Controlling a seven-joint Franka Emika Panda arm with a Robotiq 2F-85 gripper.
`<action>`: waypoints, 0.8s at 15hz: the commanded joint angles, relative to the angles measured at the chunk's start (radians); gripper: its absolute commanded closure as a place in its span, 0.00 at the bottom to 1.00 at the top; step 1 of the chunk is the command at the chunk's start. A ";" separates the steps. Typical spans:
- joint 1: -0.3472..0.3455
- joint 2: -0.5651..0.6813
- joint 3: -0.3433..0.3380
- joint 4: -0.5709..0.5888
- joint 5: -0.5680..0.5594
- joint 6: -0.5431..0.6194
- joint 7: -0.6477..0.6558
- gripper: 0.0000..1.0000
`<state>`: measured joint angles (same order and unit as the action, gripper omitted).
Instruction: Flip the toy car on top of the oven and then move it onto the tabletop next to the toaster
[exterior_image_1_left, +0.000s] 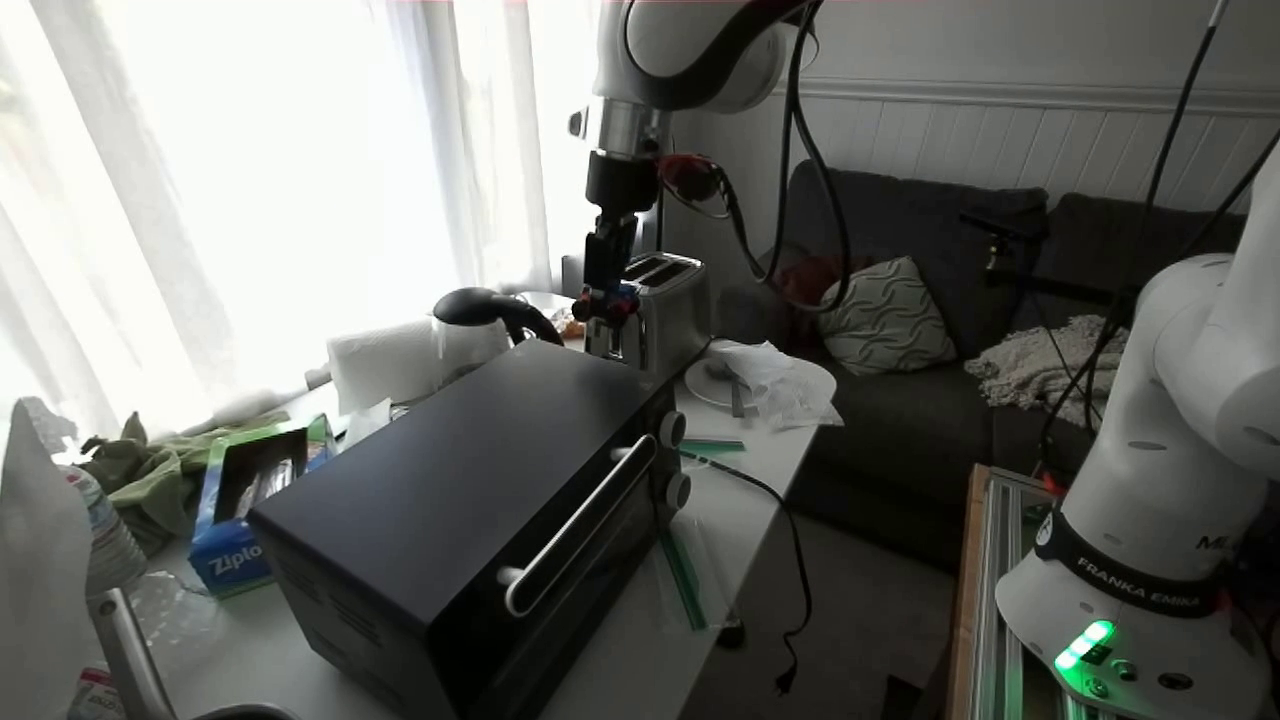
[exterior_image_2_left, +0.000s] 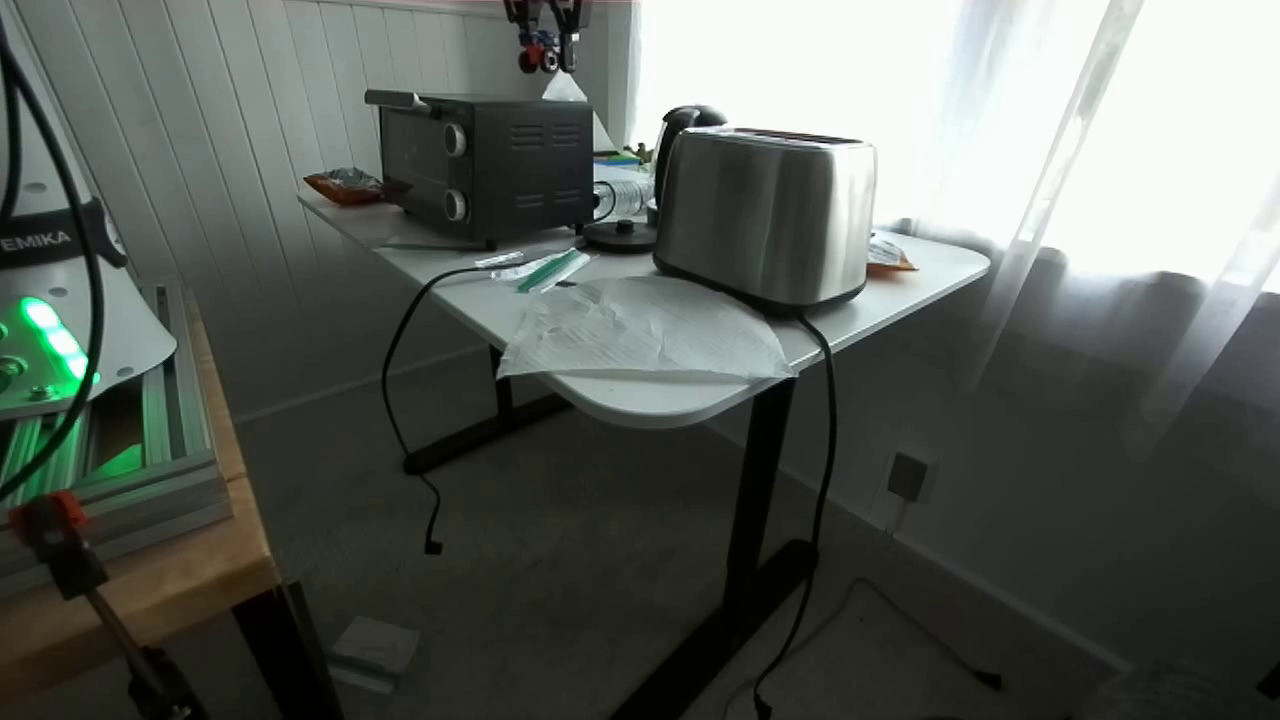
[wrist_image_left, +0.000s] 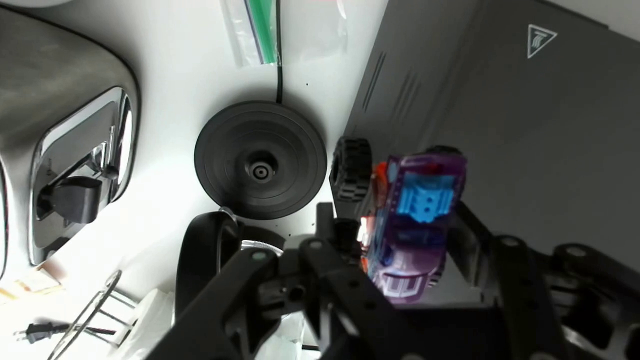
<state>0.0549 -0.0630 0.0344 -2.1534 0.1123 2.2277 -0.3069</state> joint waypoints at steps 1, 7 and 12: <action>-0.008 0.017 -0.008 0.014 -0.002 -0.012 0.011 0.68; -0.079 0.110 -0.075 0.044 0.020 0.019 -0.049 0.68; -0.135 0.187 -0.092 0.036 0.048 0.010 -0.166 0.68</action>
<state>-0.0559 0.0837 -0.0579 -2.1250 0.1192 2.2430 -0.4063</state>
